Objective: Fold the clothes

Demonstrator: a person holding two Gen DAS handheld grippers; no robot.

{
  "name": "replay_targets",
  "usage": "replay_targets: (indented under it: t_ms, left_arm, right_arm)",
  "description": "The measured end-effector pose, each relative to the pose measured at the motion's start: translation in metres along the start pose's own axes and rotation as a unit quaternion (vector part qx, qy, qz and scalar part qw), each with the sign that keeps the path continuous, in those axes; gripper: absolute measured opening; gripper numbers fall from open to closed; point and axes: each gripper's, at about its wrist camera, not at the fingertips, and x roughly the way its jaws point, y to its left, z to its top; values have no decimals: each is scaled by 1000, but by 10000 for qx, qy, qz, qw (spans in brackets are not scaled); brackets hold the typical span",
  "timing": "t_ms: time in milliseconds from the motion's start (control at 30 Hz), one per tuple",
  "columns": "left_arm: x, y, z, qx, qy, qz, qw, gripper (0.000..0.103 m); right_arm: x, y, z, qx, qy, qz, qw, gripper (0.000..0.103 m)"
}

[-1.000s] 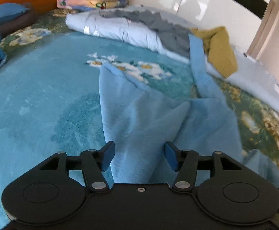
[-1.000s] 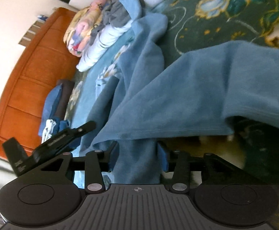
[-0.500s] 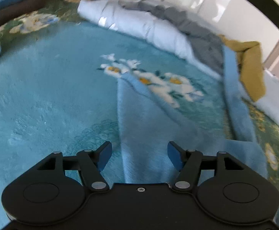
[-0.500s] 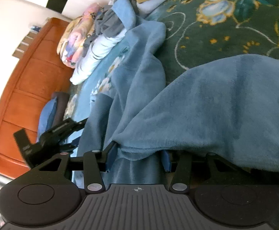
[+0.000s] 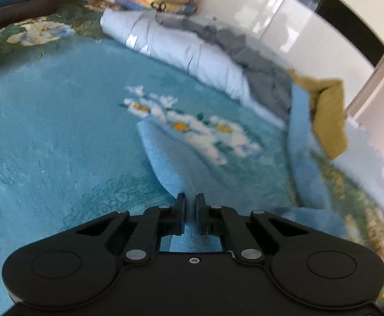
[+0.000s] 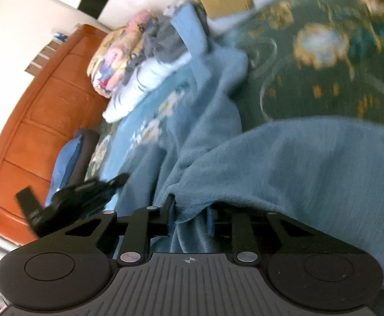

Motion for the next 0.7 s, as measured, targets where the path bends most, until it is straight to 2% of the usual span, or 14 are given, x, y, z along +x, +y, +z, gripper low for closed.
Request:
replay_targets:
  t_ms: [100, 200, 333, 400, 467, 600, 700]
  left_arm:
    - [-36, 1, 2, -142, -414, -208, 9988, 4]
    - [-76, -1, -3, -47, -746, -349, 9966, 4]
    - [-124, -3, -24, -83, -884, -583, 9943, 4]
    - [-137, -7, -41, 111, -847, -585, 9946, 4]
    - [-140, -11, -60, 272, -695, -511, 9959, 3]
    - [-130, -14, -97, 337, -170, -446, 9983, 2]
    - [-128, -20, -111, 571, 6, -436, 9974, 1]
  right_arm:
    - [-5, 10, 27, -249, -273, -34, 9993, 18]
    - [-10, 31, 57, -694, -524, 21, 9962, 18]
    - [-19, 67, 83, -1278, -826, 198, 9882, 18]
    - [-22, 76, 85, -1503, -889, 201, 9844, 18]
    - [-20, 73, 80, -1550, -772, 127, 9848, 18]
    - [-18, 50, 61, -1496, -425, -161, 9877, 18]
    - [-25, 32, 52, -1306, -377, -157, 9906, 20]
